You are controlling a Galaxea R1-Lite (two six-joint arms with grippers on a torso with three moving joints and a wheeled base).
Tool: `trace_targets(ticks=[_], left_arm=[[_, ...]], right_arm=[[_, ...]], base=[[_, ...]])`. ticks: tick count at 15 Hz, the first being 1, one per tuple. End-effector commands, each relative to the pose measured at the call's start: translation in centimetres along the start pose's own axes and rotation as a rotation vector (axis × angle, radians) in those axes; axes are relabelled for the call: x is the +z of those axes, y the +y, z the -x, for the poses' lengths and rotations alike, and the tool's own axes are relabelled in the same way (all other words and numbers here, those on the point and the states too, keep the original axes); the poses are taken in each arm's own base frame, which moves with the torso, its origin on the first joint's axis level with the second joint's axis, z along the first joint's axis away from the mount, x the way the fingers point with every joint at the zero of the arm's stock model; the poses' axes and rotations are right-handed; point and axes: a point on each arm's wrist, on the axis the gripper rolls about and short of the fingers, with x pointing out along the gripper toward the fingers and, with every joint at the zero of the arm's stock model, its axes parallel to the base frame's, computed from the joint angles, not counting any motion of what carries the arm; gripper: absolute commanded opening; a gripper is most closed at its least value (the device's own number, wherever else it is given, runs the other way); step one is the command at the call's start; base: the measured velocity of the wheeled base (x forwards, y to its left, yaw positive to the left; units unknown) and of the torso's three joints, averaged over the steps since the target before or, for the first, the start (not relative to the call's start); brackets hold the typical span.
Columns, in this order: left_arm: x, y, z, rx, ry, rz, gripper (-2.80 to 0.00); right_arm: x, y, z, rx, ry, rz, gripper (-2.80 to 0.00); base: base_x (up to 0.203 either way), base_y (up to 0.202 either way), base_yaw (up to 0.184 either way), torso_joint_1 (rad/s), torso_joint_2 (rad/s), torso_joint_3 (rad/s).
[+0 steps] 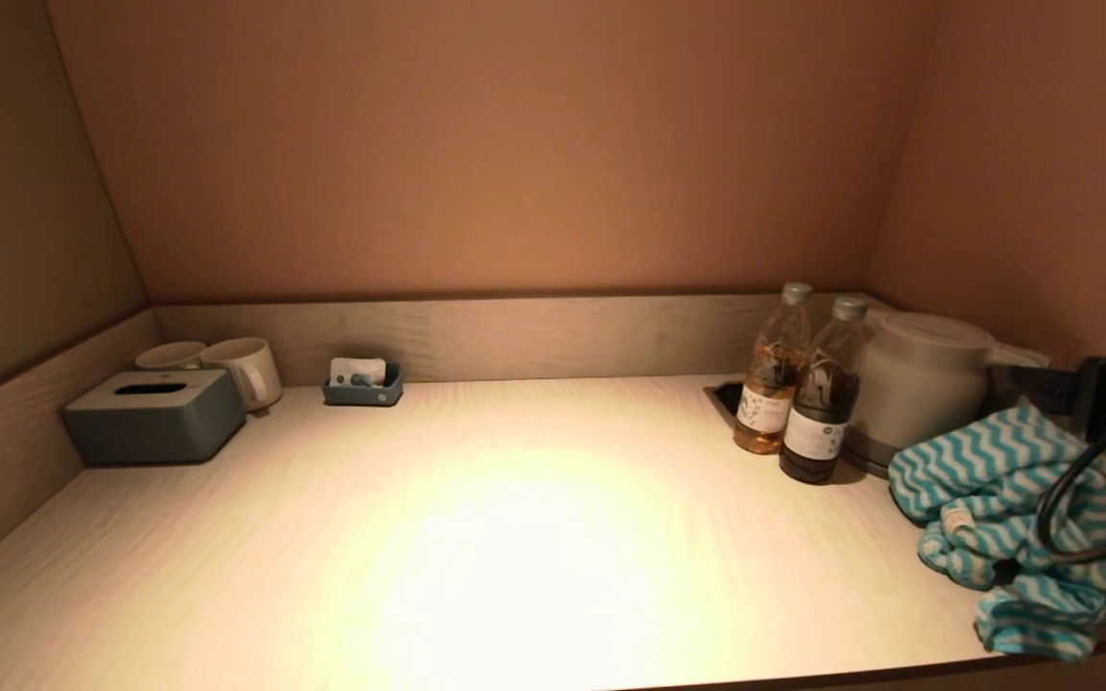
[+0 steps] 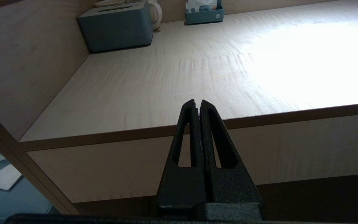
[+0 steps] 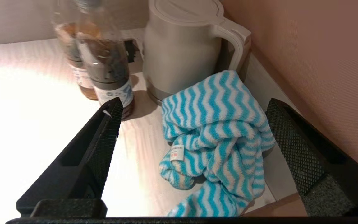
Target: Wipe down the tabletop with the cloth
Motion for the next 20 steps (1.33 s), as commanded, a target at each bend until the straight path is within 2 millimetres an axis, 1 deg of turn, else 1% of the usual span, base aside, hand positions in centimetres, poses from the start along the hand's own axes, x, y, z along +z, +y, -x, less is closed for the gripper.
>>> trace_targets(ticks=[1,2,3,5,6,10,12,14,15,16,17,19,20], left_arm=[[0.0,0.0,0.0,0.000,-0.001,-0.001,-2.80],[0.0,0.0,0.0,0.000,-0.001,-0.001,-2.80],[0.0,0.0,0.0,0.000,-0.001,-0.001,-2.80],[0.0,0.0,0.0,0.000,-0.001,-0.001,-2.80],[0.0,0.0,0.0,0.000,-0.001,-0.001,-2.80],[0.0,0.0,0.0,0.000,-0.001,-0.001,-2.80],[0.0,0.0,0.0,0.000,-0.001,-0.001,-2.80],[0.0,0.0,0.0,0.000,-0.001,-0.001,-2.80],[0.0,0.0,0.0,0.000,-0.001,-0.001,-2.80],[0.0,0.0,0.0,0.000,-0.001,-0.001,-2.80],[0.0,0.0,0.0,0.000,-0.001,-0.001,-2.80],[0.0,0.0,0.0,0.000,-0.001,-0.001,-2.80],[0.0,0.0,0.0,0.000,-0.001,-0.001,-2.80]], right_arm=[[0.3,0.1,2.1,0.065,-0.063,0.011,0.00],[0.2,0.1,3.3,0.118,-0.095,0.021,-1.51],[0.1,0.2,4.1,0.165,-0.119,0.035,-2.80],[0.2,0.2,5.2,0.196,-0.151,0.049,-2.80],[0.2,0.2,5.3,0.196,-0.156,0.049,-2.80],[0.7,0.0,7.3,0.187,-0.225,0.049,-2.80],[0.8,-0.2,9.3,0.180,-0.277,0.050,-2.80],[0.7,-0.2,9.9,0.180,-0.282,0.050,-2.80],[0.5,-0.3,10.9,0.178,-0.306,0.050,-2.80],[0.4,-0.3,11.1,0.178,-0.306,0.050,-2.80],[0.0,-0.3,11.5,0.185,-0.307,0.047,-2.80],[-1.5,-0.2,13.4,0.223,-0.343,0.034,-2.80],[-2.1,-0.2,13.8,0.242,-0.343,0.016,-2.80]], base=[[0.000,0.000,0.000,0.000,0.00,0.000],[0.000,0.000,0.000,0.000,0.00,0.000],[0.000,0.000,0.000,0.000,0.00,0.000],[0.000,0.000,0.000,0.000,0.00,0.000],[0.000,0.000,0.000,0.000,0.00,0.000],[0.000,0.000,0.000,0.000,0.00,0.000],[0.000,0.000,0.000,0.000,0.00,0.000],[0.000,0.000,0.000,0.000,0.00,0.000],[0.000,0.000,0.000,0.000,0.00,0.000],[0.000,0.000,0.000,0.000,0.00,0.000],[0.000,0.000,0.000,0.000,0.00,0.000],[0.000,0.000,0.000,0.000,0.00,0.000],[0.000,0.000,0.000,0.000,0.00,0.000]])
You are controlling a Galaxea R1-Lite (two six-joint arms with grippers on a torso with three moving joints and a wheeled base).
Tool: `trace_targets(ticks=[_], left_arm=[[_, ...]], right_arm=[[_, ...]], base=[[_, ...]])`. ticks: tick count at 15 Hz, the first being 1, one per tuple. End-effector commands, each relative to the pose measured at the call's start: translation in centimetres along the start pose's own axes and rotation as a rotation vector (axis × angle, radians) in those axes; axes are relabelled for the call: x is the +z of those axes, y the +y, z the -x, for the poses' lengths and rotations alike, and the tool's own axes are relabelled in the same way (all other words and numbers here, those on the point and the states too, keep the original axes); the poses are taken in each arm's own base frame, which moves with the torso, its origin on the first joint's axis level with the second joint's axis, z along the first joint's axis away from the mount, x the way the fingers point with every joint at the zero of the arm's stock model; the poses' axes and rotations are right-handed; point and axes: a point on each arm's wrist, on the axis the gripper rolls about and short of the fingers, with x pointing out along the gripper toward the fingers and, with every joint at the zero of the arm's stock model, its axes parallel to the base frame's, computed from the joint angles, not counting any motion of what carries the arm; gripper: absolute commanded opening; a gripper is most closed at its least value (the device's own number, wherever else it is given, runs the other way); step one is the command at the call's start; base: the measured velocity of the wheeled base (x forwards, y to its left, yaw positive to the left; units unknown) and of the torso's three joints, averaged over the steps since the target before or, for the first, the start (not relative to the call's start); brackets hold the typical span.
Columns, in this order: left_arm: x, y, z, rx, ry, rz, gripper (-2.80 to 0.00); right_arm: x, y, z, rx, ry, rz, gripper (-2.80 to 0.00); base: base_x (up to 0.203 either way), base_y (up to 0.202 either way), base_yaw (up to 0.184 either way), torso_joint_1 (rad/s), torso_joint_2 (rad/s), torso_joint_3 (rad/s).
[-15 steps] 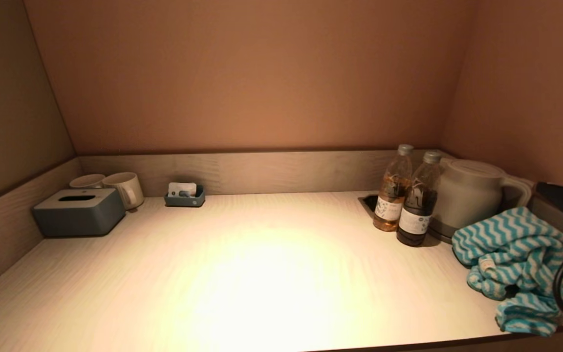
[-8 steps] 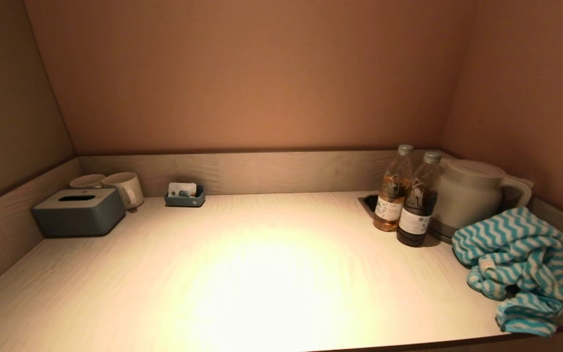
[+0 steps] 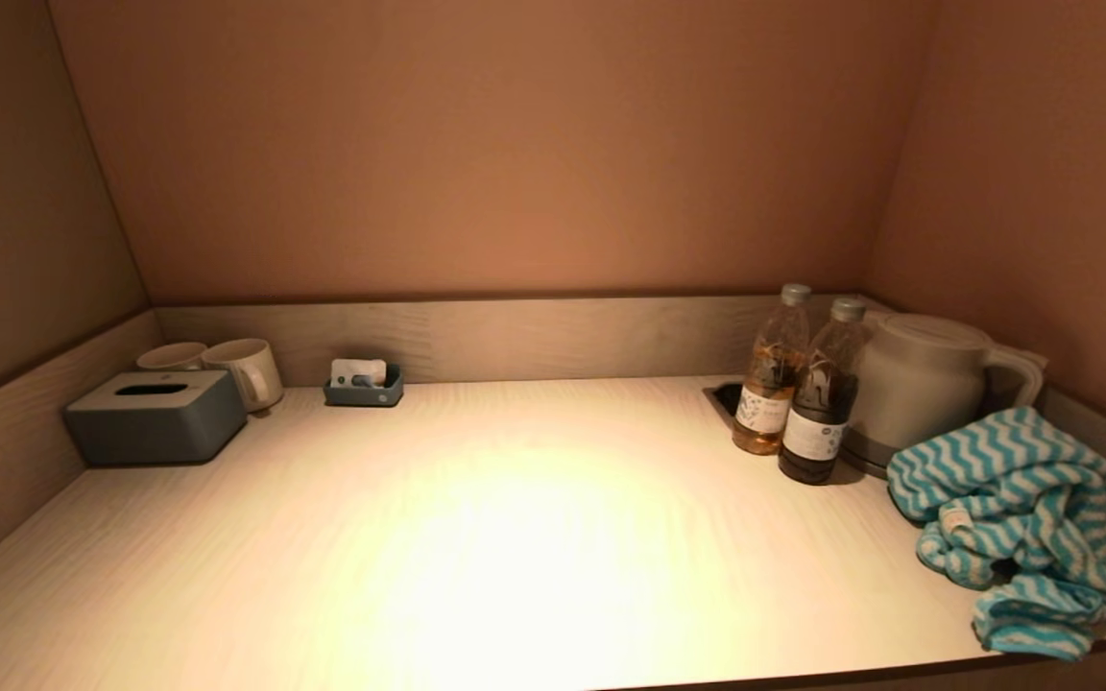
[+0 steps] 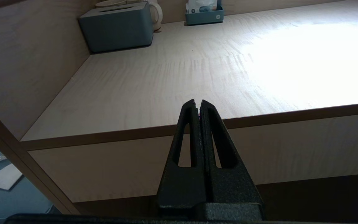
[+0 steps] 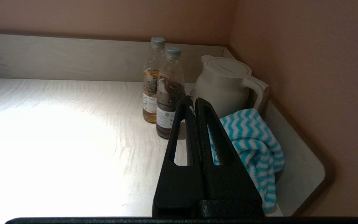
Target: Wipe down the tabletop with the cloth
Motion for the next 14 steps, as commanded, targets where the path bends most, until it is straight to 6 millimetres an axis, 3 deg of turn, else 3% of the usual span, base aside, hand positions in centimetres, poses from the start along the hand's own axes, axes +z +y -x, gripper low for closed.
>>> trace_targets(ticks=[1,5,10,12,14], left_arm=[[0.0,0.0,0.0,0.000,0.000,0.000,-2.80],[0.0,0.0,0.0,0.000,0.000,0.000,-2.80],[0.0,0.0,0.0,0.000,0.000,0.000,-2.80],[0.0,0.0,0.0,0.000,0.000,0.000,-2.80],[0.0,0.0,0.0,0.000,0.000,0.000,-2.80]], right_arm=[[-0.2,0.3,1.4,0.022,-0.038,-0.018,-2.80],[-1.2,1.1,5.3,0.029,-0.104,-0.023,-2.80],[-5.3,1.1,7.8,-0.024,-0.115,-0.073,-2.80],[-5.5,1.0,8.8,-0.037,-0.224,-0.132,-2.80],[-7.0,1.1,9.0,-0.045,-0.255,-0.133,-2.80]], base=[[0.000,0.000,0.000,0.000,0.00,0.000],[0.000,0.000,0.000,0.000,0.00,0.000],[0.000,0.000,0.000,0.000,0.00,0.000],[0.000,0.000,0.000,0.000,0.00,0.000],[0.000,0.000,0.000,0.000,0.00,0.000]])
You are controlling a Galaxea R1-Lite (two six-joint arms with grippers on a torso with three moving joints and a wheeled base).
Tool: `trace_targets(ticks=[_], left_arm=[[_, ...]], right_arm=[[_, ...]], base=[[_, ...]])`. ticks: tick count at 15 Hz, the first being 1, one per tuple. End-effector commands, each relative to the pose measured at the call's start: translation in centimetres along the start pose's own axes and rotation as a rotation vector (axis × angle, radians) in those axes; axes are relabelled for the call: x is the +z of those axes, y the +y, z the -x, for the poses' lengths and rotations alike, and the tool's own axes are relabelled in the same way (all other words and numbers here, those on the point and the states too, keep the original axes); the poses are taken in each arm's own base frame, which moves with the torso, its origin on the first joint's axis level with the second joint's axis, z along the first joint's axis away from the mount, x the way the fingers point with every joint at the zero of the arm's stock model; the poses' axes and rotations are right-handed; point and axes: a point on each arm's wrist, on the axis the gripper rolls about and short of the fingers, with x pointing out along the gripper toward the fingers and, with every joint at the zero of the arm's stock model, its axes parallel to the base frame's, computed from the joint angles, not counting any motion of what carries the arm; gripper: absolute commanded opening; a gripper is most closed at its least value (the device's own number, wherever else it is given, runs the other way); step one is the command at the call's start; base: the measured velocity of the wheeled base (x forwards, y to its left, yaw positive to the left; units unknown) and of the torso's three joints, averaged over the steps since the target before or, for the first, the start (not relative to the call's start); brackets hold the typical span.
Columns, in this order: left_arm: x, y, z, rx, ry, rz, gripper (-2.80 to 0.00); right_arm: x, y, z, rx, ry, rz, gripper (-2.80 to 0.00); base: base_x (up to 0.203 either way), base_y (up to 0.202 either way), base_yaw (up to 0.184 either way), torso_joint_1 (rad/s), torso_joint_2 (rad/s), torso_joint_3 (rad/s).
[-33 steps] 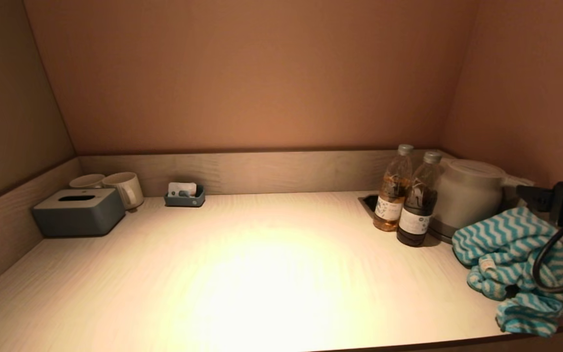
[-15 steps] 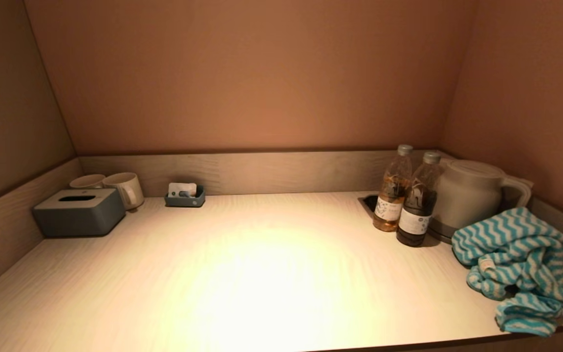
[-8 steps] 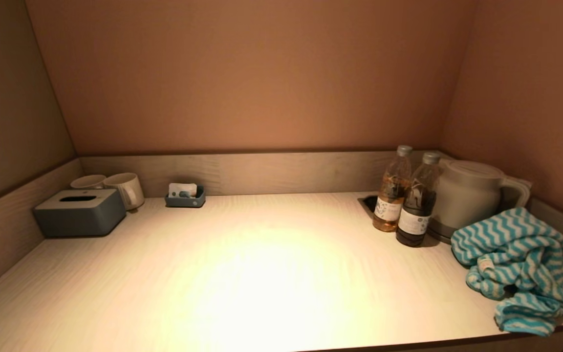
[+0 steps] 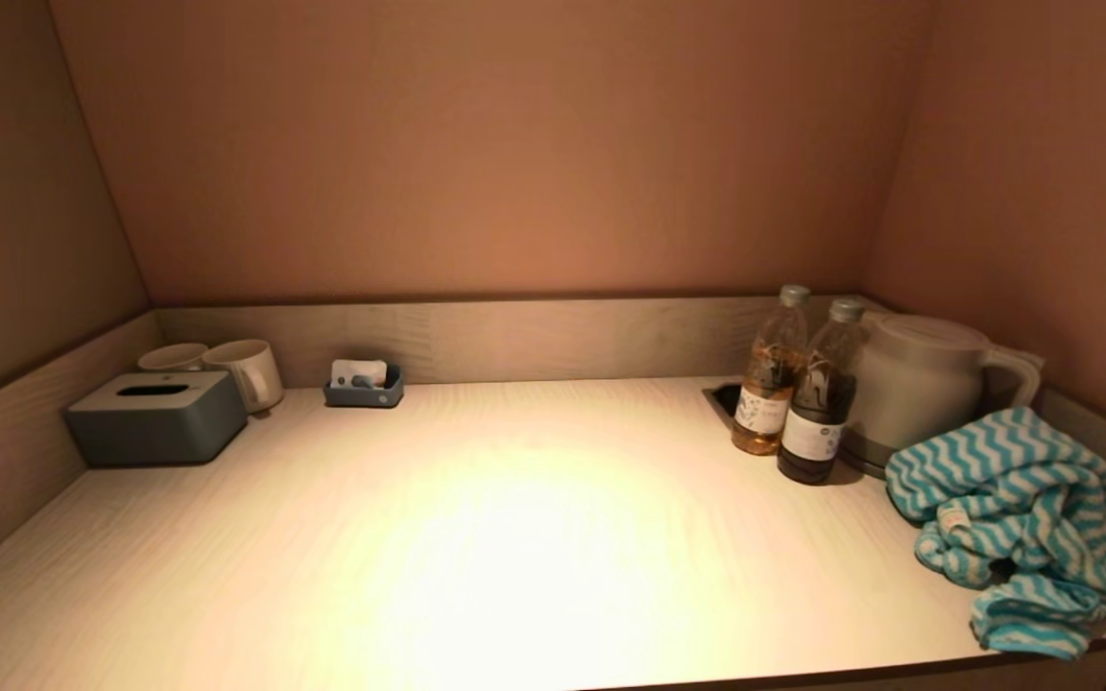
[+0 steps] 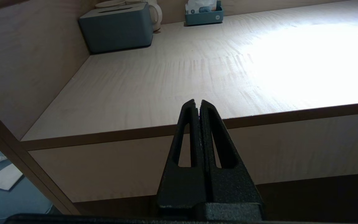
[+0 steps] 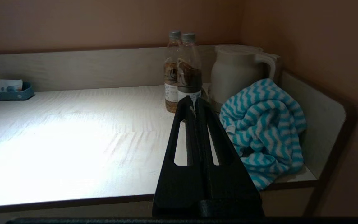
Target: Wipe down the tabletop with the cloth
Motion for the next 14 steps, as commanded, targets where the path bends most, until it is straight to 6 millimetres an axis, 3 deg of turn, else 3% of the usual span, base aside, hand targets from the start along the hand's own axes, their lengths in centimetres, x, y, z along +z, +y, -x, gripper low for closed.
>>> trace_targets(ticks=[1,6,10,12,14], left_arm=[[0.0,0.0,0.0,0.000,0.000,-0.001,-2.80],[0.0,0.0,0.0,0.000,0.000,-0.001,-2.80],[0.0,0.0,0.0,0.000,0.000,-0.001,-2.80],[0.0,0.0,0.0,0.000,0.000,-0.001,-2.80],[0.0,0.0,0.0,0.000,0.001,-0.001,-2.80]], right_arm=[[0.0,-0.2,0.9,-0.074,-0.142,-0.002,-2.80],[-4.3,-0.3,1.1,-0.060,-0.108,0.079,-2.80],[-5.9,-0.3,1.5,-0.045,-0.108,0.090,-2.80],[-8.1,-0.3,1.8,-0.035,-0.088,0.128,-2.80],[-8.8,-0.3,2.0,-0.027,-0.077,0.142,-2.80]], base=[[0.000,0.000,0.000,0.000,0.00,0.000],[0.000,0.000,0.000,0.000,0.00,0.000],[0.000,0.000,0.000,0.000,0.00,0.000],[0.000,0.000,0.000,0.000,0.00,0.000],[0.000,0.000,0.000,0.000,0.00,0.000]])
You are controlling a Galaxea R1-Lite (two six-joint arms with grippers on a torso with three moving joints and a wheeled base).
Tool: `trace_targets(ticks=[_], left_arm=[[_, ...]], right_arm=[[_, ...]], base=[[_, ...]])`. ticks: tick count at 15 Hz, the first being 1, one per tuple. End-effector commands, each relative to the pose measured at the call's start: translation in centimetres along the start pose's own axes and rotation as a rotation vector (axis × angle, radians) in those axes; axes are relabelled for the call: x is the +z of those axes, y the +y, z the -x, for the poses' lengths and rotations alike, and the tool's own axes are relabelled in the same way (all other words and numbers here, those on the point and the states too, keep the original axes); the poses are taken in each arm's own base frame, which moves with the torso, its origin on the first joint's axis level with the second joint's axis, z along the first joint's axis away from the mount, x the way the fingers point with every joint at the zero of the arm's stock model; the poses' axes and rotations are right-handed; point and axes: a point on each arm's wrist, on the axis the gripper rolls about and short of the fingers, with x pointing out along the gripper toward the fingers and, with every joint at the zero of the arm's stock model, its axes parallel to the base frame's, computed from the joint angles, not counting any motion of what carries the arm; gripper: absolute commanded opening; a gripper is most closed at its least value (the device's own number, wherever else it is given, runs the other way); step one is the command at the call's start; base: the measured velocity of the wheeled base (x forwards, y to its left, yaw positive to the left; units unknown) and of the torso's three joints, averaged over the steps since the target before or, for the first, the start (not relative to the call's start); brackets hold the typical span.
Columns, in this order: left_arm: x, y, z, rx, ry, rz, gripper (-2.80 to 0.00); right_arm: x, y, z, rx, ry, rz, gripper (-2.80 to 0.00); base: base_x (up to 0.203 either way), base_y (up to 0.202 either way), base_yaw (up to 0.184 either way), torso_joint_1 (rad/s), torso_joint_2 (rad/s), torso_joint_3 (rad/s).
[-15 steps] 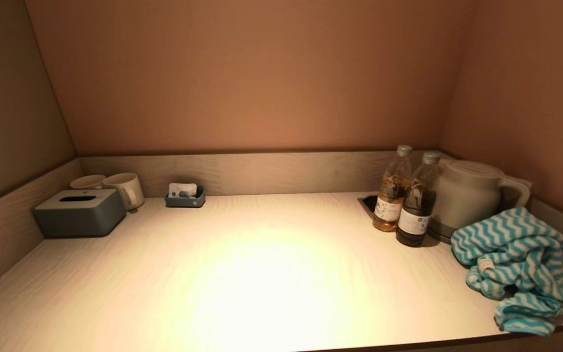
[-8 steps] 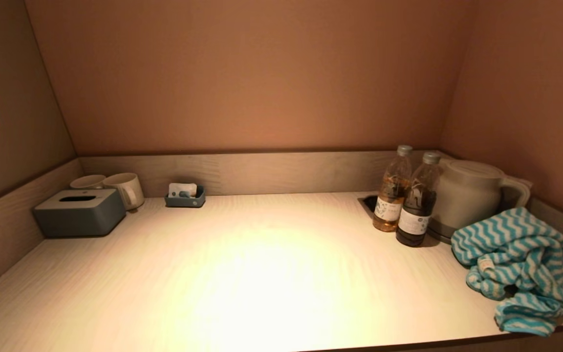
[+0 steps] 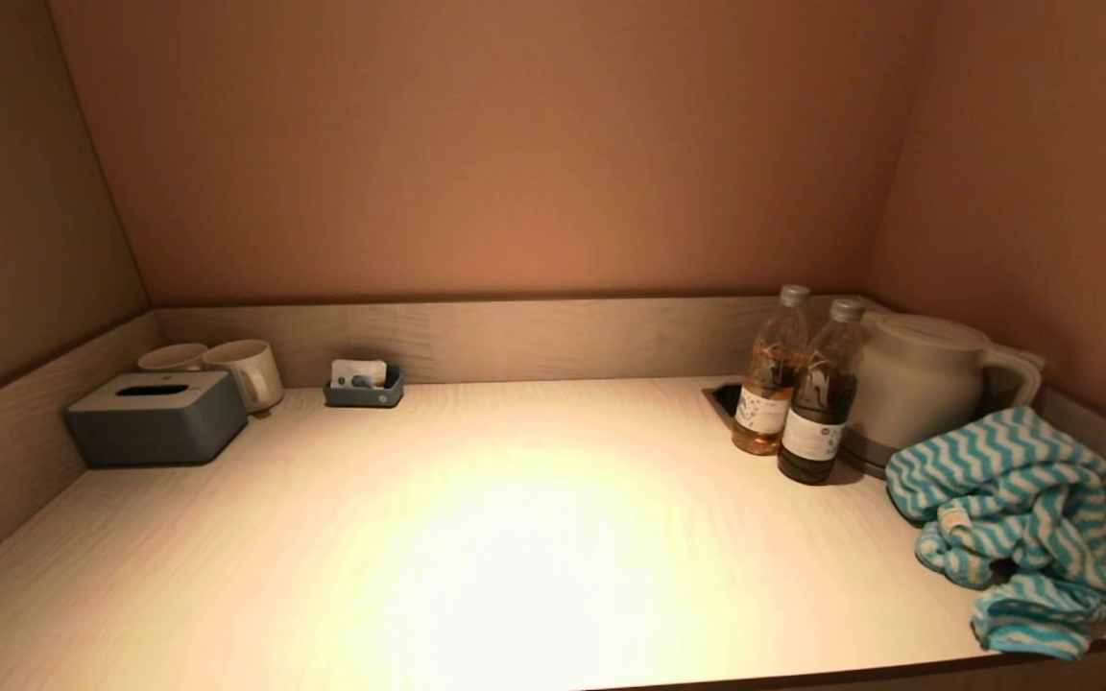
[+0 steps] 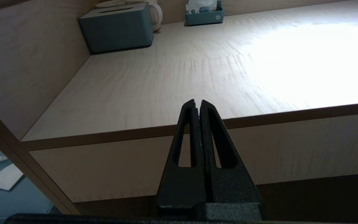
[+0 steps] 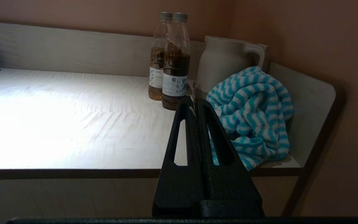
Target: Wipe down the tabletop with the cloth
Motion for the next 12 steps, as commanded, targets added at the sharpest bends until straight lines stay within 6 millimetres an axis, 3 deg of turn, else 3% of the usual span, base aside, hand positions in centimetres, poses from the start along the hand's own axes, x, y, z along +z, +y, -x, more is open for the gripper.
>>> trace_targets(ticks=[1,12], left_arm=[[0.0,0.0,0.0,0.000,0.000,-0.001,-2.80],[0.0,0.0,0.0,0.000,0.000,-0.001,-2.80]], right_arm=[[-0.5,0.1,0.4,0.008,-0.001,0.008,-2.80],[-3.0,0.5,0.9,0.085,0.213,-0.030,-2.80]], base=[[0.000,0.000,0.000,0.000,0.00,0.000],[0.000,0.000,0.000,0.000,0.00,0.000]])
